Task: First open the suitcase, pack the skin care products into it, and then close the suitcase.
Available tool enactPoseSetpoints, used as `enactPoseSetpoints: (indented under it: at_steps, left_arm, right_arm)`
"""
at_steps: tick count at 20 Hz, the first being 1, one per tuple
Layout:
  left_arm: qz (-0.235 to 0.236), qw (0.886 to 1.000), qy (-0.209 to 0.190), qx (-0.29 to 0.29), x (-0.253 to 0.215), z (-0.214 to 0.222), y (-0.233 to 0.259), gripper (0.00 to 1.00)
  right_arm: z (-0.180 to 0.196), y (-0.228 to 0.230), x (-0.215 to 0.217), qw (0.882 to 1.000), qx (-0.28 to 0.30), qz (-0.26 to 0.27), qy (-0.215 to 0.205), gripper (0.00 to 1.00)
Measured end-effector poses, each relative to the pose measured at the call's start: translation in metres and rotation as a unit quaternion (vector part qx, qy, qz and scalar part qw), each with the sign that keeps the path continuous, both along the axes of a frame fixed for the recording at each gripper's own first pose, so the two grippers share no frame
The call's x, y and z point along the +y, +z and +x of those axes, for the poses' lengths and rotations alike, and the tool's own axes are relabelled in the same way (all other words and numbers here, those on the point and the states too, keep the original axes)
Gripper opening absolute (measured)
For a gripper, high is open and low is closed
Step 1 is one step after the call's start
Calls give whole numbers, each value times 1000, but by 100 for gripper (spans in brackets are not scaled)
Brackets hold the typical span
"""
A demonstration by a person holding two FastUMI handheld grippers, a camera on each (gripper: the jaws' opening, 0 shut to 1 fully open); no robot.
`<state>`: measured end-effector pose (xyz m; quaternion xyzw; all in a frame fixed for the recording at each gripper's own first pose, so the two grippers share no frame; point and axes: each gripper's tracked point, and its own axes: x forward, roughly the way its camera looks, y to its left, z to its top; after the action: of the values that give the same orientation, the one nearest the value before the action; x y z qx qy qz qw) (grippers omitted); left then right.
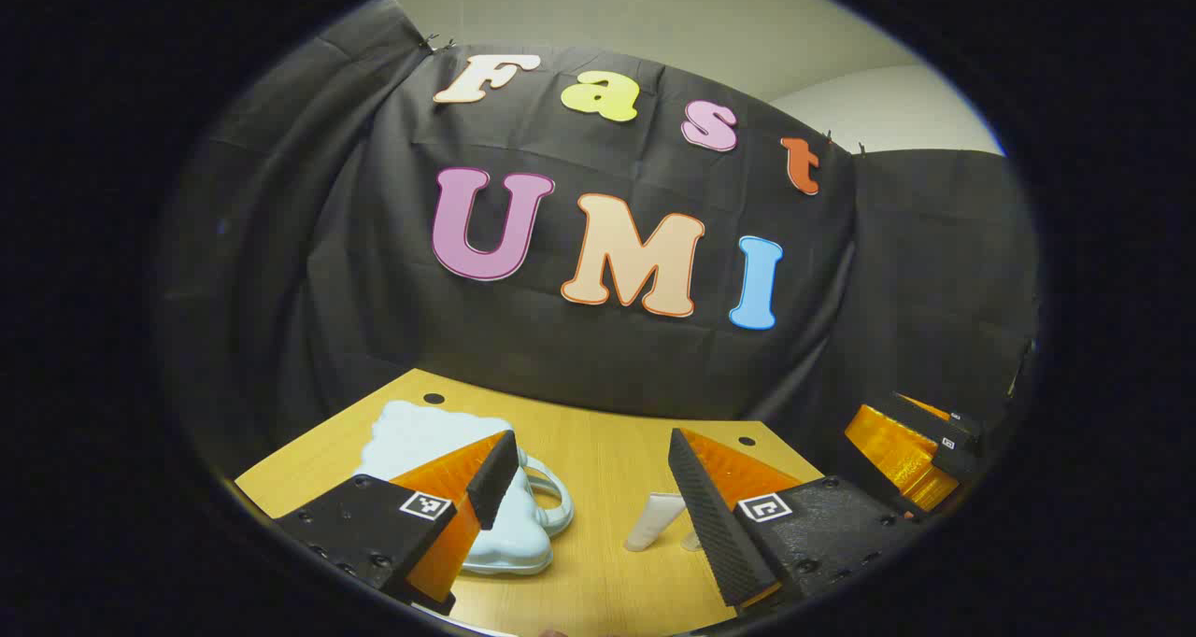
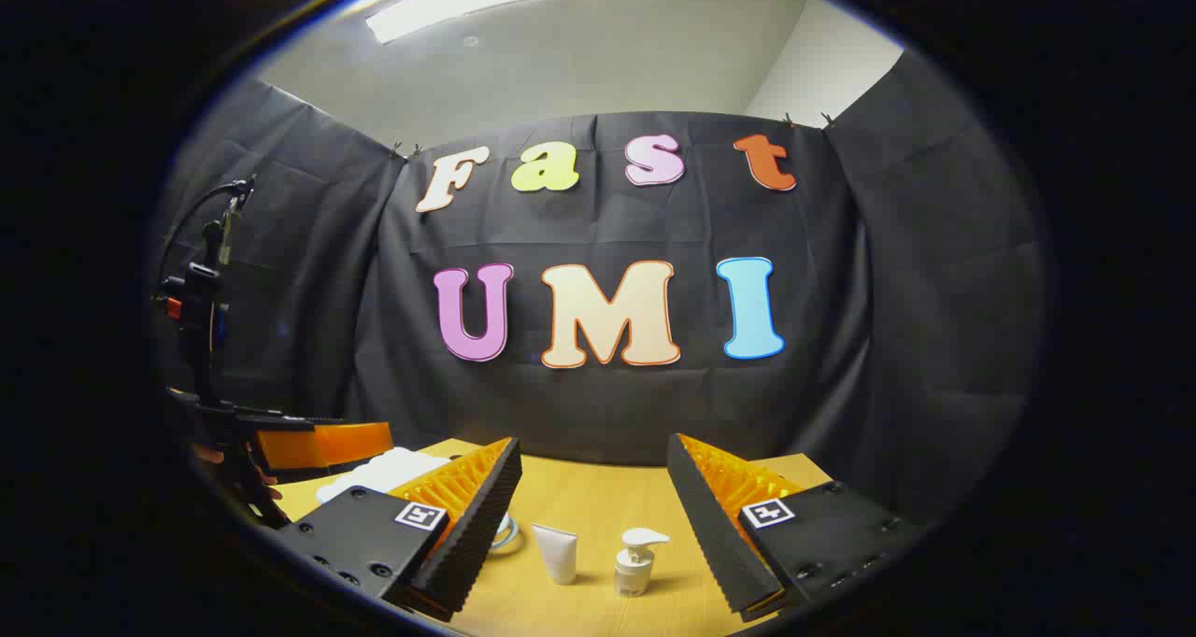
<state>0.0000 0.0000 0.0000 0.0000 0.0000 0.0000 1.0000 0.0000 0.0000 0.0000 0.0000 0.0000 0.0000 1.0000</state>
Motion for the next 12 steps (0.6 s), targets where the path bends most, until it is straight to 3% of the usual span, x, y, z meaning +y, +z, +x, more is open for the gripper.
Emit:
enactPoseSetpoints:
  at_steps: [12]
  left_arm:
    - [-4, 999, -2, 45, -4, 31, -15, 95]
  right_arm:
    - [10, -9, -29, 1000, 13, 8, -13, 99]
